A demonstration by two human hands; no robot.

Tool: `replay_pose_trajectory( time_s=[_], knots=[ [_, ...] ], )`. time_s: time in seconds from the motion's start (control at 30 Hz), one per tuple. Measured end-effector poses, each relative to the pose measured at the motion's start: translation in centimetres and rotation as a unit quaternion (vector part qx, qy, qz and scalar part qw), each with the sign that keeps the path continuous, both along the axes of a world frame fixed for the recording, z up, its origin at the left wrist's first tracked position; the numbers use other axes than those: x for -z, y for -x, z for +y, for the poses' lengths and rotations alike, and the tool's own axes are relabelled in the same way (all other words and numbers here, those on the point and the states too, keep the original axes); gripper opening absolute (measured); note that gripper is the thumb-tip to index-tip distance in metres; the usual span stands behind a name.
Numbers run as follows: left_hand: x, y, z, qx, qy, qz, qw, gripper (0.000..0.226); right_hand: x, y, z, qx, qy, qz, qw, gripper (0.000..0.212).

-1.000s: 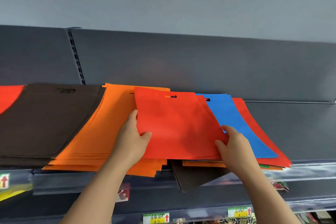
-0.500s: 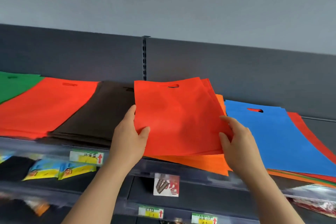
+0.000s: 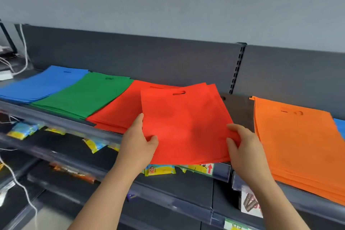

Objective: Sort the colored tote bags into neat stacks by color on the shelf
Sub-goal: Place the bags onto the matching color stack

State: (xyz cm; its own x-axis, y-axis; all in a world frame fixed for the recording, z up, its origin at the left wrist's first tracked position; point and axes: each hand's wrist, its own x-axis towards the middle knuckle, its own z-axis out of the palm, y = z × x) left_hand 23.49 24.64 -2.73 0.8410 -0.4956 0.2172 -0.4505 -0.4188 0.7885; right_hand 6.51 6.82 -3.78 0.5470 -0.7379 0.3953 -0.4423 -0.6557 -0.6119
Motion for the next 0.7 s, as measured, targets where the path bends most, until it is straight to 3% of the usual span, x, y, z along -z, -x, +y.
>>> replay_pose_trajectory(
  time_s=[0.4, 0.7],
  knots=[
    [1.6, -11.5, 0.7, -0.049, -0.016, 0.023, 0.998, 0.067, 0.4, -11.5, 0.7, -0.026, -0.006, 0.019, 0.999, 0.036],
    [2.0, -18.7, -0.4, -0.030, -0.050, 0.009, 0.998, 0.066, 0.8, -17.0, 1.0, -0.027, -0.022, 0.072, 0.997, 0.038]
  ],
)
